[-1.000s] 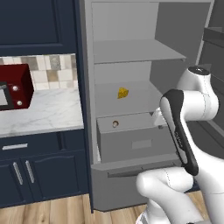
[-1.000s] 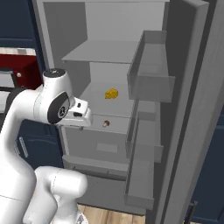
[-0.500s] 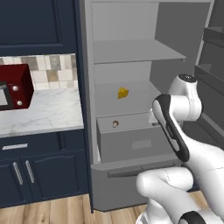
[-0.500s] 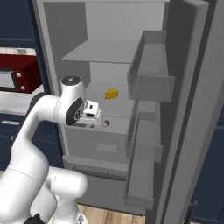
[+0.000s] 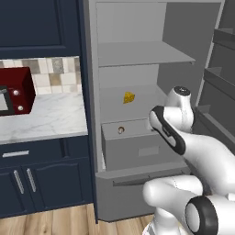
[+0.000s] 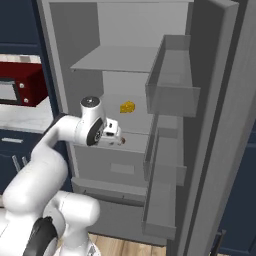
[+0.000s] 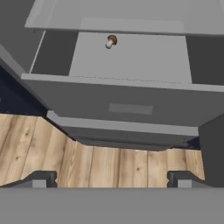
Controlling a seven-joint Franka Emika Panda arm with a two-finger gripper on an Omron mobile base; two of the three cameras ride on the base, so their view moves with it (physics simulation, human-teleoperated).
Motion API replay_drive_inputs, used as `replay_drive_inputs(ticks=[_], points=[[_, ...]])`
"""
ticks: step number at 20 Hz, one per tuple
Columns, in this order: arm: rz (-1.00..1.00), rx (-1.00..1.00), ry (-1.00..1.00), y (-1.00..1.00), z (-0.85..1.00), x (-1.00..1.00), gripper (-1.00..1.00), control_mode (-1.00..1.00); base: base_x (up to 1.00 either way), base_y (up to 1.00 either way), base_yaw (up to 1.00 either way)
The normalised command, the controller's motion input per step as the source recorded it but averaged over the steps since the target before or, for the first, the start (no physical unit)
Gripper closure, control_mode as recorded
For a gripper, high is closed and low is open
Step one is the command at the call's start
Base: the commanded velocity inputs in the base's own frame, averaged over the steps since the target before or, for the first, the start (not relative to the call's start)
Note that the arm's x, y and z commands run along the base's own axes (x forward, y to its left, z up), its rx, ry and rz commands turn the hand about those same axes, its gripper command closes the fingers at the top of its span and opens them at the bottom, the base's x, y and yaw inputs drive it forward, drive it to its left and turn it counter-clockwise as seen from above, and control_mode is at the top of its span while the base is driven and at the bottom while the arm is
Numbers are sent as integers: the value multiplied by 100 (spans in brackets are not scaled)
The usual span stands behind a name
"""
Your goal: Fully open the fridge drawer.
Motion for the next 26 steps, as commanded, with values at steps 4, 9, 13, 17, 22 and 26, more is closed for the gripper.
replay_drive_inputs(ticks=[4, 9, 13, 17, 22, 26], points=[[-2, 0, 0, -5, -28, 47, -100, -100, 0, 0, 0], [-3, 0, 0, -7, -44, 28, -100, -100, 0, 0, 0], [-4, 0, 0, -9, -45, 29, -100, -100, 0, 0, 0], [-4, 0, 0, -12, -21, 45, -100, -100, 0, 0, 0], [-1, 1, 0, -6, -13, 47, -100, -100, 0, 0, 0], [0, 0, 0, 0, -31, 44, -100, -100, 0, 0, 0]])
